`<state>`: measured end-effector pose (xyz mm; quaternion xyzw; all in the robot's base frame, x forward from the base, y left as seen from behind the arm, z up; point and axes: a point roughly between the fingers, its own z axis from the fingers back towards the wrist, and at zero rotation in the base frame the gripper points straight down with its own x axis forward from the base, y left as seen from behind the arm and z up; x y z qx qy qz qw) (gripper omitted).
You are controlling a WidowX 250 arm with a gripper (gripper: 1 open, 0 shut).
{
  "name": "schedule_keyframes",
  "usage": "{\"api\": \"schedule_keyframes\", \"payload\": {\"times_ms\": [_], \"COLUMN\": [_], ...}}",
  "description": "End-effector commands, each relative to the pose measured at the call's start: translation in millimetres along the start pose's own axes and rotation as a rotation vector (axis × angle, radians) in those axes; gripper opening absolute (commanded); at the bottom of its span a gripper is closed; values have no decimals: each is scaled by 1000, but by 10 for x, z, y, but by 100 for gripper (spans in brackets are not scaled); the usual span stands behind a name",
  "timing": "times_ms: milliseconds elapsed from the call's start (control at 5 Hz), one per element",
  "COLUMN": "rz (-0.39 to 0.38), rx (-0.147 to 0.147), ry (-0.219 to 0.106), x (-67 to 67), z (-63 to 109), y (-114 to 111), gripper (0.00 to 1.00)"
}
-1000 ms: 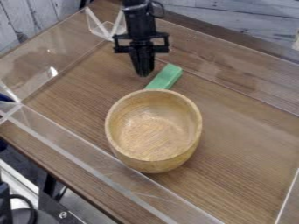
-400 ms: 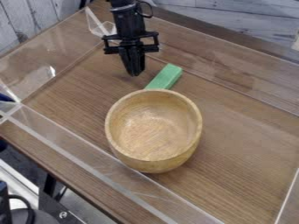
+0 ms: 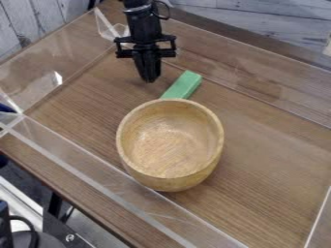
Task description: Remove the green block from inside the brown bowl and put it on the table
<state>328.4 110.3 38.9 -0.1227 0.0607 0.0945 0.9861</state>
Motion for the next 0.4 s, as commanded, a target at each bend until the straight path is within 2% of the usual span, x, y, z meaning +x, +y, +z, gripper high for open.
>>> {"api": "schedule_keyframes", "payload": {"times_ms": [0,200], "rz": [-43,-47], "rx": [38,33], "ry": [-81,-91], "x": [77,56], "z": [167,161], "y": [-49,-6], "gripper": [0,0]}}
